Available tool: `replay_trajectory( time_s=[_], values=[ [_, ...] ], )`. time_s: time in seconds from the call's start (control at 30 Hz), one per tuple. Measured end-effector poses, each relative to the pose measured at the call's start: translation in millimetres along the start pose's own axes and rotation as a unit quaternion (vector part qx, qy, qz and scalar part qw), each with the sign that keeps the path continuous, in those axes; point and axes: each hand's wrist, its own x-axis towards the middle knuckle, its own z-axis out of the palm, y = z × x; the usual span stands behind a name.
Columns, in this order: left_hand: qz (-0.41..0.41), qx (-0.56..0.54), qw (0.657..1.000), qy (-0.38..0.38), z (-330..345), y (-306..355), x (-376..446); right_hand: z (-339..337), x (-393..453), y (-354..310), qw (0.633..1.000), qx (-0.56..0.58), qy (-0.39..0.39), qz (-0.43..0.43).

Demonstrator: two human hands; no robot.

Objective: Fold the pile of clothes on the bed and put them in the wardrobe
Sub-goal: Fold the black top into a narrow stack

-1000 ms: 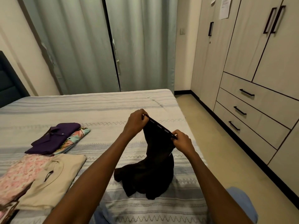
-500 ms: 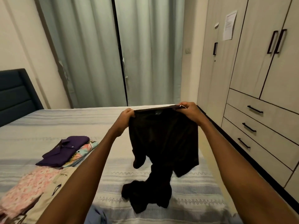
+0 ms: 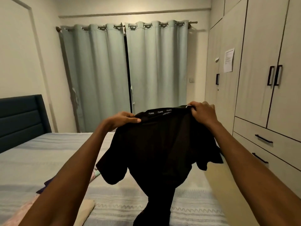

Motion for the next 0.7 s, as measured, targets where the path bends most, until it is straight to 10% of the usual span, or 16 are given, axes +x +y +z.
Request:
replay_trajectory(
  time_s=[0.13, 0.27, 0.37, 0.7],
  values=[
    [0.030, -0.023, 0.999, 0.004, -13.4, 20.6, 3.9, -16.6, 24.0, -23.0, 0.995, -0.053, 0.065, 0.058],
    [0.019, 0.168, 0.943, 0.285, -21.8, 37.5, 18.0, -29.3, 49.8, -37.4, 0.987, 0.097, 0.050, 0.114],
    [0.029, 0.099, 0.896, 0.433, -15.8, 54.7, 18.4, -36.1, 54.8, -52.5, 0.978, 0.159, 0.091, 0.097],
    [0.177, -0.010, 0.852, 0.494, -14.7, 77.3, 8.6, -83.5, 54.5, -44.8, 0.982, 0.166, 0.058, 0.072]
  ],
)
